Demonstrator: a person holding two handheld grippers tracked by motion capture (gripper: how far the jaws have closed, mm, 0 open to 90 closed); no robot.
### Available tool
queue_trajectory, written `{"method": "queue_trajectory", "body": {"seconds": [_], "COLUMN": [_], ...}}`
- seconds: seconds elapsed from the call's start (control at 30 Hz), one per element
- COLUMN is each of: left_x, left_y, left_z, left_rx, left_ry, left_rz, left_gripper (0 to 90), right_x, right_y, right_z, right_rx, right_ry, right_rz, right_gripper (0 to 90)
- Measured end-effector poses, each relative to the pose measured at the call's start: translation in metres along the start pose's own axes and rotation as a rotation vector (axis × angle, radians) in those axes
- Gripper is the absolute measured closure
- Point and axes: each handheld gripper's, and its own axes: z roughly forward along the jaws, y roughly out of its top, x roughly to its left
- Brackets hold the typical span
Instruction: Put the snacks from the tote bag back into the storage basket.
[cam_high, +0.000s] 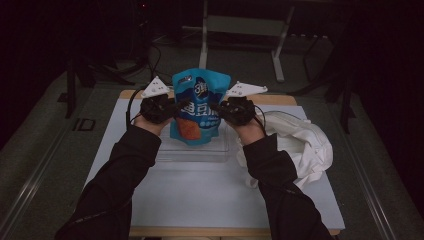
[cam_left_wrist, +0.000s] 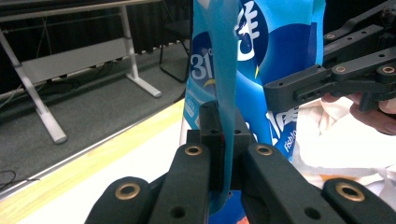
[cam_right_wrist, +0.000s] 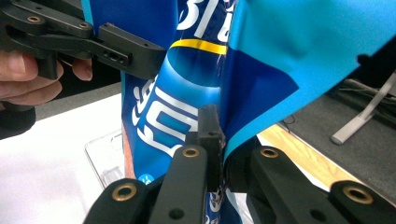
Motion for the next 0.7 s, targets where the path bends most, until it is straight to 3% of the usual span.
{"method": "queue_trajectory", "body": {"seconds": [0.23,0.7], "left_x": [0.003,0.01], "left_y": [-0.011,-0.047], "left_z": [0.002,0.007], "left_rx": [0.015,0.029], "left_ry": [-0.005,-0.042], "left_rz": [-0.009,-0.069], "left_gripper": [90.0,90.0], "right_x": [0.003,0.01], "right_y": [-0.01,-0.035], "right_z": [0.008,0.025], "right_rx": [0.012,0.064], "right_ry": [0.005,0.019], "right_rz": [0.01,0.024], "right_gripper": [87.8,87.8]}}
